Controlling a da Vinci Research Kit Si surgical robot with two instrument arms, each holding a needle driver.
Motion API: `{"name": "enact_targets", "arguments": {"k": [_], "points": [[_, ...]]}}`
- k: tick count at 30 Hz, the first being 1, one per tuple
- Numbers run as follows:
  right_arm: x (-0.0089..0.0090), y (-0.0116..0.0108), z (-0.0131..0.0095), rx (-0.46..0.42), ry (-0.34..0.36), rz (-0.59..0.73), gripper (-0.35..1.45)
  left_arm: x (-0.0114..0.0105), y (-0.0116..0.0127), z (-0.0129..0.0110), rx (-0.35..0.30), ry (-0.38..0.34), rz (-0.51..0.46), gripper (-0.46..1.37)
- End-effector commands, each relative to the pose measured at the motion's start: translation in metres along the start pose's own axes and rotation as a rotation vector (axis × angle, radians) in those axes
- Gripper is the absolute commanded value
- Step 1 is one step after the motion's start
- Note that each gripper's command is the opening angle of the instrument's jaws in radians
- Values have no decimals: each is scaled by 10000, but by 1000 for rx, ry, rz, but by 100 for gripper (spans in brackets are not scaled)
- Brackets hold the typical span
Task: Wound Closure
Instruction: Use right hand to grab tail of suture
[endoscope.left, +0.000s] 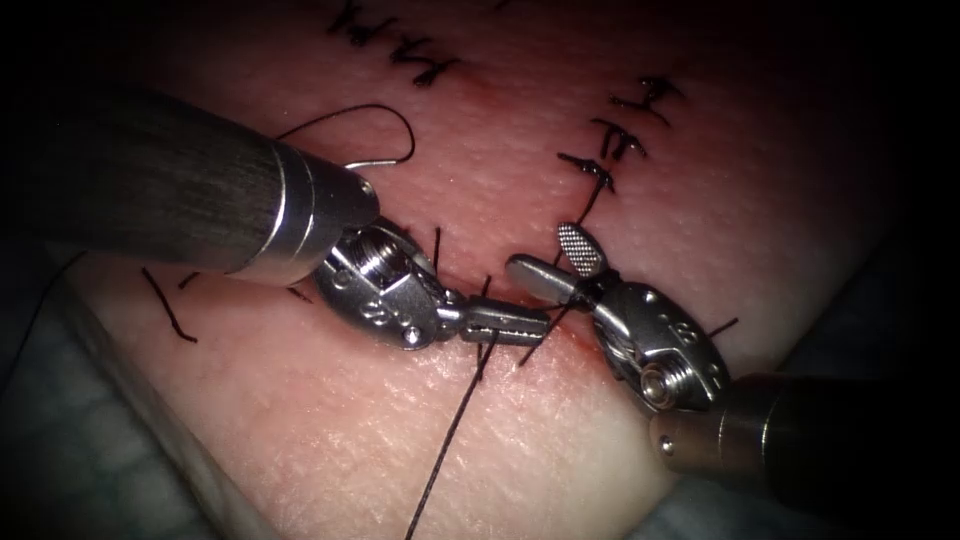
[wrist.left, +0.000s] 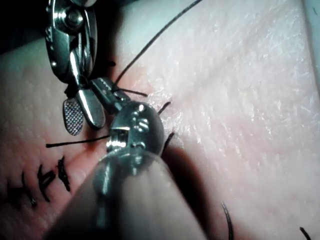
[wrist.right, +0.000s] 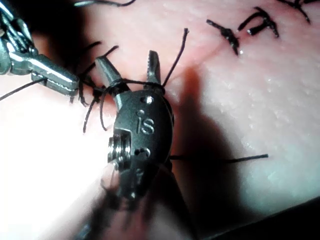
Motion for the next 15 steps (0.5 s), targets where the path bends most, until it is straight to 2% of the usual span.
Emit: {"name": "enact_targets", "arguments": {"k": [1,8,15], "points": [[1,1,-1,-15,4,16,90,-1,0,0,-11,-1,0,-35],[5,19,-8,-69,20,59,89,-22,-5,8,-27,-3,1,-35],[3,37,5,-95,34,108,83,-31,-12,35,-55,4,8,-35]]}}
